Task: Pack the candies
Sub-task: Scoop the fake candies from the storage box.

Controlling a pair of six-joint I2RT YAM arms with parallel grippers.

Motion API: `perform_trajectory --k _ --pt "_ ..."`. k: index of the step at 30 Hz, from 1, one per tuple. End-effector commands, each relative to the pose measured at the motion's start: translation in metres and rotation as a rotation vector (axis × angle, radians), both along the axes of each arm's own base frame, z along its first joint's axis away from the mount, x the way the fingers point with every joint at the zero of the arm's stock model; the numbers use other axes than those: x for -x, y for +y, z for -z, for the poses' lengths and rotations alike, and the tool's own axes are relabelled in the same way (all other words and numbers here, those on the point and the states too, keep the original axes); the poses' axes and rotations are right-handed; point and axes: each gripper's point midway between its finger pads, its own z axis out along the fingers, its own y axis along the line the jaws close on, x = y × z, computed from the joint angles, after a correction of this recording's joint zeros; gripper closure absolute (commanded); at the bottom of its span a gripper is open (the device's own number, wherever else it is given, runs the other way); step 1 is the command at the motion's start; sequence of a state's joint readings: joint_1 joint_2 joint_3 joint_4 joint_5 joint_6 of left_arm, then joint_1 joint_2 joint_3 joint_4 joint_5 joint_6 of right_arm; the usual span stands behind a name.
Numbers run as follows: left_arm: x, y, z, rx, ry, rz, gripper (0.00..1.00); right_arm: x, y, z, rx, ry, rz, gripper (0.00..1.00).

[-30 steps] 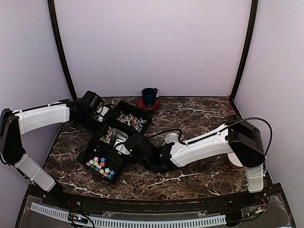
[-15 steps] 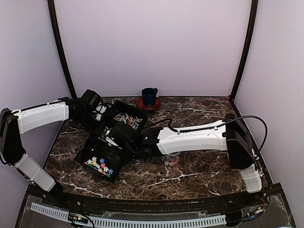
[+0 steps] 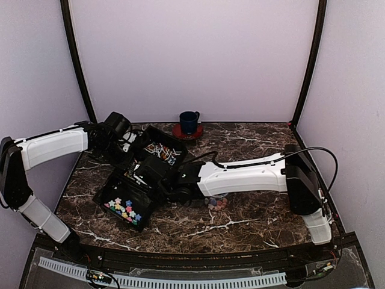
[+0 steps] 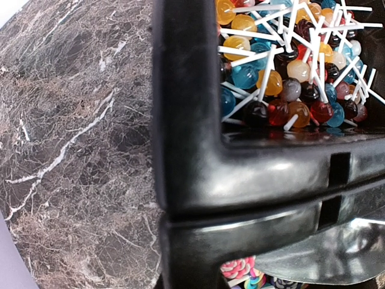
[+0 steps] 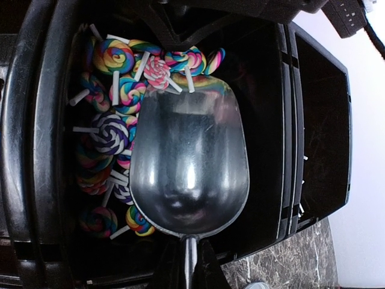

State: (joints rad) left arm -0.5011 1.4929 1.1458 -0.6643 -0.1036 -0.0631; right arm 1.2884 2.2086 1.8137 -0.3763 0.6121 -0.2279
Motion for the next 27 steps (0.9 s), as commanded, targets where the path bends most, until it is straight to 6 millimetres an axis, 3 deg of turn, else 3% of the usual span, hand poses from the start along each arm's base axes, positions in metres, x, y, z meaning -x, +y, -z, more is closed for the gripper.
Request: perform_trajectory --k 1,8,12,16,23,27 --pt "0.007 -0.064 -0.074 0.24 -0.106 0.173 1.0 0.002 -0.029 0.075 0.193 0.126 0.018 1.0" --pt "0.003 -0.054 -0.072 0.099 -0.112 0.15 1.0 0.013 -0.023 0.073 0.099 0.217 0.026 1.0" --pt "-0.001 -0.051 -0.077 0.108 -0.148 0.113 1.0 0.012 -0.01 0.057 -0.015 0.256 0.041 1.0" --pt "-0.004 -0.044 -0.083 0.096 -0.182 0.078 1.0 -0.006 -0.031 0.048 -0.016 0.119 0.179 1.0" --pt "-0.005 -0.048 -0.07 0.097 -0.164 0.092 1.0 0.021 -0.019 0.059 -0.051 0.257 0.052 1.0" --pt "-0.001 -0.054 -0.062 0.121 -0.147 0.12 1.0 0.03 -0.025 0.059 -0.062 0.274 0.004 1.0"
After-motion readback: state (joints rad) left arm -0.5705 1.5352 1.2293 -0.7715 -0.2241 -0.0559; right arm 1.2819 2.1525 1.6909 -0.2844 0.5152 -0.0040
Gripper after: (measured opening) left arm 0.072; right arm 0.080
